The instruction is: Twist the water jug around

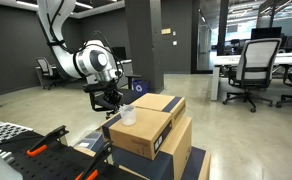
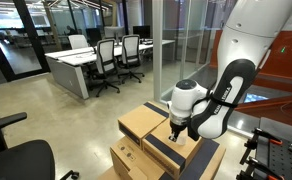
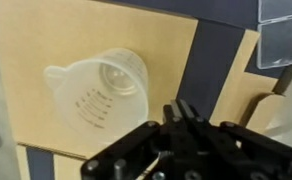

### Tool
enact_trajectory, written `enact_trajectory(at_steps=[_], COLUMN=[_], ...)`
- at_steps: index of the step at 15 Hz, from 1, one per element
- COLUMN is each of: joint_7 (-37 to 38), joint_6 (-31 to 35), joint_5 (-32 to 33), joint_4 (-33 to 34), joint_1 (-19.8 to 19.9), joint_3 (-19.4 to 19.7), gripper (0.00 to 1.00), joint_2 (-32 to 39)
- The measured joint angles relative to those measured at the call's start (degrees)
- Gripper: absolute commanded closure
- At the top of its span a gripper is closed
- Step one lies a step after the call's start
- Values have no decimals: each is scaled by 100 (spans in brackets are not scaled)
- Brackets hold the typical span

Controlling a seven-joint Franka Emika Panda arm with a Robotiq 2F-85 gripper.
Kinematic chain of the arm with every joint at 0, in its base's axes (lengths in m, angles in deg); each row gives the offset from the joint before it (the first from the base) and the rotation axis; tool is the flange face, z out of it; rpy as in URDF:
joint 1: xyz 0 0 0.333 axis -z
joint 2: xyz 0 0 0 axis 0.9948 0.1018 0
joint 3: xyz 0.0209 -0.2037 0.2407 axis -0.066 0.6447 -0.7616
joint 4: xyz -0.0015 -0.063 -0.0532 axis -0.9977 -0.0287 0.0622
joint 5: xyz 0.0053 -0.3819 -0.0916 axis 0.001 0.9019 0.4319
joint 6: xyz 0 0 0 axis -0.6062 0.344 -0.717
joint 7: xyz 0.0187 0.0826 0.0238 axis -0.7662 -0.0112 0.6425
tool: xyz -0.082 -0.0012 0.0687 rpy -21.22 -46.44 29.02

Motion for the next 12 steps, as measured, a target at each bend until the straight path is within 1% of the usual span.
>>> enact_trajectory(at_steps=[12], joint_7=[0], joint_6=[-6], joint_5=[19], joint_4=[277], joint_1=[-118], joint_3=[196], gripper=[94], joint_2=[171])
